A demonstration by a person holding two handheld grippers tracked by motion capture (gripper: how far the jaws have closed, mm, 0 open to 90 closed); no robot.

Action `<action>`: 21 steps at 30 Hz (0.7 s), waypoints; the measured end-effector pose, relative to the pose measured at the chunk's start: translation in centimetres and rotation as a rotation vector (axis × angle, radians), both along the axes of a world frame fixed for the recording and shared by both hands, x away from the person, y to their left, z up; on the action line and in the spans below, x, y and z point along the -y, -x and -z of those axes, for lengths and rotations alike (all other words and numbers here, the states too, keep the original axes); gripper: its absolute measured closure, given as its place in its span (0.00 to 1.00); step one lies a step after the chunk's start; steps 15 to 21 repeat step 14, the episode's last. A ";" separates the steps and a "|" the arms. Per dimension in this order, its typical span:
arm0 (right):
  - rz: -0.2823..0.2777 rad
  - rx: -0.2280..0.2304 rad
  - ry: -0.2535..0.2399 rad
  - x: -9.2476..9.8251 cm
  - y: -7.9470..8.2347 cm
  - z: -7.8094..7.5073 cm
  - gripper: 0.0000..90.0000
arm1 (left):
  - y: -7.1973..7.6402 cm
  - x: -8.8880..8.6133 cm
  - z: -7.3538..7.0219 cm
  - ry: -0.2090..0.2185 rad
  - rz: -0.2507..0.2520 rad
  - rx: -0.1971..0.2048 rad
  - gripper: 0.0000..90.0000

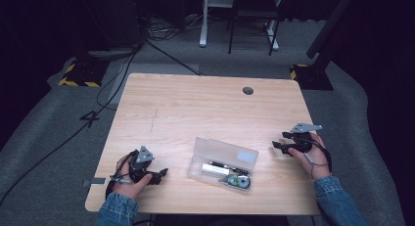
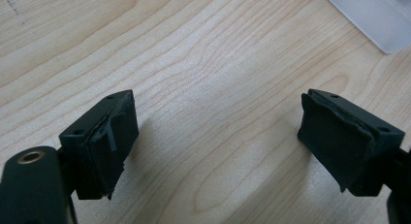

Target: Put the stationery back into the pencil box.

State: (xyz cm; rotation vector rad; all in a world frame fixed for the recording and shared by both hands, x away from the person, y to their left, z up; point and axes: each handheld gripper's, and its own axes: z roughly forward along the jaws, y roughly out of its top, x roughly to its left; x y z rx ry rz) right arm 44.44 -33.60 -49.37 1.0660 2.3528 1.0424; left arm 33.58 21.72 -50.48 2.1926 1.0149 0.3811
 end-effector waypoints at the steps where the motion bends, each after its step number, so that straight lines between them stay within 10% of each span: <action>1: 0.002 -0.003 0.004 0.0 0.0 0.1 0.35 | 0.0 0.0 0.0 0.001 0.000 0.000 0.16; 8: 0.011 -0.019 0.000 -0.1 -0.2 1.1 0.16 | 0.0 0.0 0.0 0.001 0.000 0.000 0.16; 21: 0.002 -0.023 -0.001 -0.2 -0.3 1.1 0.15 | 0.0 0.0 0.0 0.000 0.000 0.000 0.16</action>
